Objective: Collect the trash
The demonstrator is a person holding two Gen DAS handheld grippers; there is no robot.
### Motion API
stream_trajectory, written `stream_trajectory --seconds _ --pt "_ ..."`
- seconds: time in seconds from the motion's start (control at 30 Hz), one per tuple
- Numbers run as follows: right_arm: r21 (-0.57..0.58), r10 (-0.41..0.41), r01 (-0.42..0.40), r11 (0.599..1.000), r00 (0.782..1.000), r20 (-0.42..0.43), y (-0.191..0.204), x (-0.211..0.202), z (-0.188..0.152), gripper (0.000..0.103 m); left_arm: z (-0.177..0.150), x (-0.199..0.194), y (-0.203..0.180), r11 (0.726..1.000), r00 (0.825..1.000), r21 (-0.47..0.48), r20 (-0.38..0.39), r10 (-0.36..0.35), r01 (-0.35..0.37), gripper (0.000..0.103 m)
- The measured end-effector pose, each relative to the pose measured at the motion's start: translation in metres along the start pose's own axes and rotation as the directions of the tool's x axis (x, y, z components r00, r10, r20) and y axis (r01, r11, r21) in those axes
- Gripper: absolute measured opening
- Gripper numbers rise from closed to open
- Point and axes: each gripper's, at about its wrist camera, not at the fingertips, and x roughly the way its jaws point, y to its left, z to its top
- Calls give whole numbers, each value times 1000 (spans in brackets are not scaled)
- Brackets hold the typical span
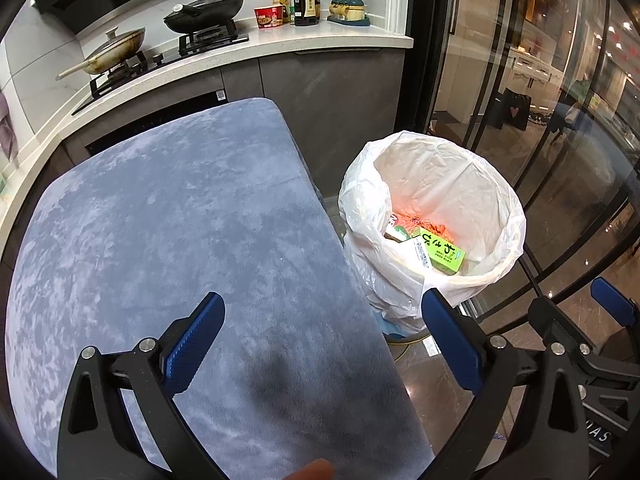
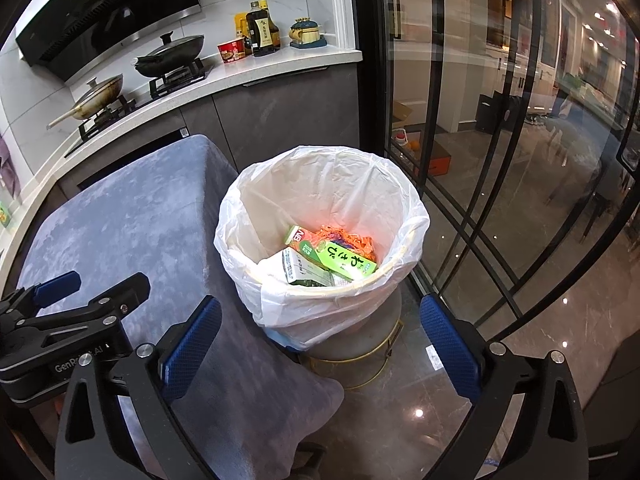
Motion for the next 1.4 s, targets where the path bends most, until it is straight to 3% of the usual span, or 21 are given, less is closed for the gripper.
stream_trajectory --seconds 1.4 --pt "5 -26 26 1000 999 -35 -9 10 -11 96 -12 6 -6 997 997 17 -24 71 -71 94"
